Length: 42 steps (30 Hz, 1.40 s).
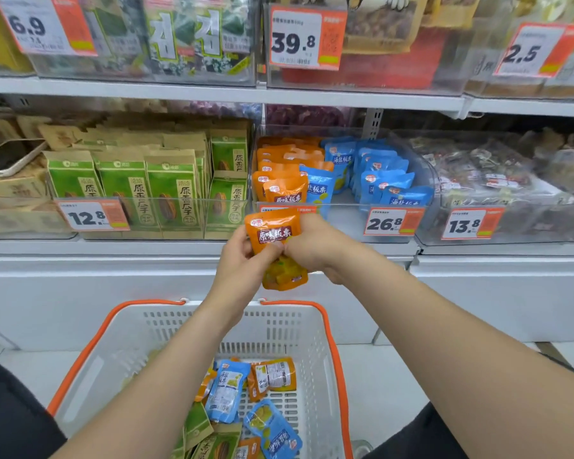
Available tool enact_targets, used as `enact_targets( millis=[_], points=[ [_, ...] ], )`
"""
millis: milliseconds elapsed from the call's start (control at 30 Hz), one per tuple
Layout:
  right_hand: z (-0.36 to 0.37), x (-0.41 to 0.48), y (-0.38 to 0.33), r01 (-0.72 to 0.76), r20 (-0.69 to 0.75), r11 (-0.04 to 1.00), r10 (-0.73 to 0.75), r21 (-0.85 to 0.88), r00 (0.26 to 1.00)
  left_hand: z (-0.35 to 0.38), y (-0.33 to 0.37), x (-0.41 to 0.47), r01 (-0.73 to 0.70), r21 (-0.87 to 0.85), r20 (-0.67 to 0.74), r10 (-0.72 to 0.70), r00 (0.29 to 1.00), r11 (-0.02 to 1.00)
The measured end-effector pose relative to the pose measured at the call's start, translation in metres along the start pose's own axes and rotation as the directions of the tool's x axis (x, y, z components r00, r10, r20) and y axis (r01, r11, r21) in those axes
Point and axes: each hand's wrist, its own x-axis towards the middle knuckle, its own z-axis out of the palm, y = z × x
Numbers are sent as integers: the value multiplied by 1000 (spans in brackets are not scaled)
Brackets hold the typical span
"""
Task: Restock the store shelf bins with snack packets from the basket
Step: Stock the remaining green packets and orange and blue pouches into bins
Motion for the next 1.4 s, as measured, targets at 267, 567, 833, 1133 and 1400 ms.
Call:
enact_targets(
  millis=[267,567,833,1133,1400],
  points=[
    [-73,-5,-36,213,-262,955,-263,-206,928,21,34,12,-365,458,23,400,916,811],
    [-111,28,-13,136,-455,928,-293,-346,841,41,57,56,-483,766,183,577,796,424],
    [-108,59,-6,5,-313,910,-148,-415,938,66,70,97,-380,834,185,445,876,401],
    [-109,79,-23,72,-290,979,-126,-190,949,61,40,115,-279,899,128,406,905,338],
    [-113,101,-27,91,-310,979,-144,-181,940,68,45,114,-248,921,104,423,900,302]
  ],
)
